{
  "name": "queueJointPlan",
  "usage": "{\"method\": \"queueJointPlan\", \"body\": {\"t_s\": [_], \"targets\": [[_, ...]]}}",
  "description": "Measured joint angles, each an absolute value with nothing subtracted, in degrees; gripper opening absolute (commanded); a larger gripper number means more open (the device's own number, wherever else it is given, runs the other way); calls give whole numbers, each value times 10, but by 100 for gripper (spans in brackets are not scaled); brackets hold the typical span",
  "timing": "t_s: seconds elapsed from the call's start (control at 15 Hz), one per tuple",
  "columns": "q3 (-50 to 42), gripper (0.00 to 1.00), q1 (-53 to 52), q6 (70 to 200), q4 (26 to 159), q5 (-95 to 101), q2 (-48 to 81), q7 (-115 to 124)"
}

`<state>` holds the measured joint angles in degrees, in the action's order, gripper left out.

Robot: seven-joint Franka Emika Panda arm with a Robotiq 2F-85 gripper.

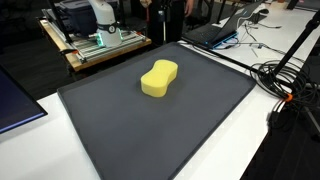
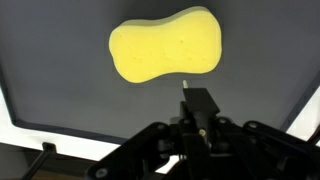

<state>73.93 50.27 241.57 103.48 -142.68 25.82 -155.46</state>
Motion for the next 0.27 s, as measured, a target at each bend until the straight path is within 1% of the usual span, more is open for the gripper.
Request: {"method": "queueJointPlan", "body": {"t_s": [0.27], "targets": [[881, 3, 657, 2416, 1095, -1420, 260, -1555]]}}
